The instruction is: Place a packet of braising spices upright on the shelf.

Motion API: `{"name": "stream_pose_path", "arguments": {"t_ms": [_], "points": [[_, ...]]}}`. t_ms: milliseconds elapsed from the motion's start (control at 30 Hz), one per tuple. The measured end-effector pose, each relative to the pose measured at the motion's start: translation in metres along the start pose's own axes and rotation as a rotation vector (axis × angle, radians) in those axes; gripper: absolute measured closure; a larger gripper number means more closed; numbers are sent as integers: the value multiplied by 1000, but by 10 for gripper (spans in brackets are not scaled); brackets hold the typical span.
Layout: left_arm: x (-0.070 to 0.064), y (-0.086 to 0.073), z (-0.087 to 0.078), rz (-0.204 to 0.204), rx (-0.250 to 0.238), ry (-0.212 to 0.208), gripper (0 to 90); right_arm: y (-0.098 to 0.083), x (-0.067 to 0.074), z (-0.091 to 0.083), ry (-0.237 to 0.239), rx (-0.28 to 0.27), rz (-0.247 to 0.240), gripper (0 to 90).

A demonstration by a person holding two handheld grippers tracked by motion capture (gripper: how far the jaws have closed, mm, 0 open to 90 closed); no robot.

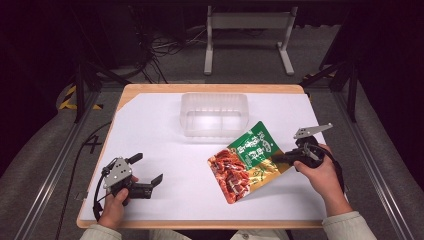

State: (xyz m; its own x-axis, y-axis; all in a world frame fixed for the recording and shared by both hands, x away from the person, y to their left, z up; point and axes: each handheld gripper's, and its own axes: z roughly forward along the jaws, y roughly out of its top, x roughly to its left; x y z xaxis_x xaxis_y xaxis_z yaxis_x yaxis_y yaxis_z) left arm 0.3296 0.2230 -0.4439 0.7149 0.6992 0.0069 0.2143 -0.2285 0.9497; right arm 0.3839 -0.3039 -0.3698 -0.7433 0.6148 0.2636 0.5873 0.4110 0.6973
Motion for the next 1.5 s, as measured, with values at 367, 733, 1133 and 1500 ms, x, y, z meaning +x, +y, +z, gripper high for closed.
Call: {"name": "stream_pose_path", "arguments": {"t_ms": [367, 733, 1133, 1500], "points": [[0, -1, 1, 5, 10, 3, 8, 19, 20, -22, 85, -64, -9, 900], [0, -1, 0, 3, 7, 5, 8, 41, 44, -44, 200, -136, -47, 900], [0, -1, 0, 3, 4, 4, 8, 63, 46, -60, 131, -155, -73, 900], [0, -1, 0, 3, 7, 5, 8, 87, 34, -72, 122, -175, -80, 900]]}}
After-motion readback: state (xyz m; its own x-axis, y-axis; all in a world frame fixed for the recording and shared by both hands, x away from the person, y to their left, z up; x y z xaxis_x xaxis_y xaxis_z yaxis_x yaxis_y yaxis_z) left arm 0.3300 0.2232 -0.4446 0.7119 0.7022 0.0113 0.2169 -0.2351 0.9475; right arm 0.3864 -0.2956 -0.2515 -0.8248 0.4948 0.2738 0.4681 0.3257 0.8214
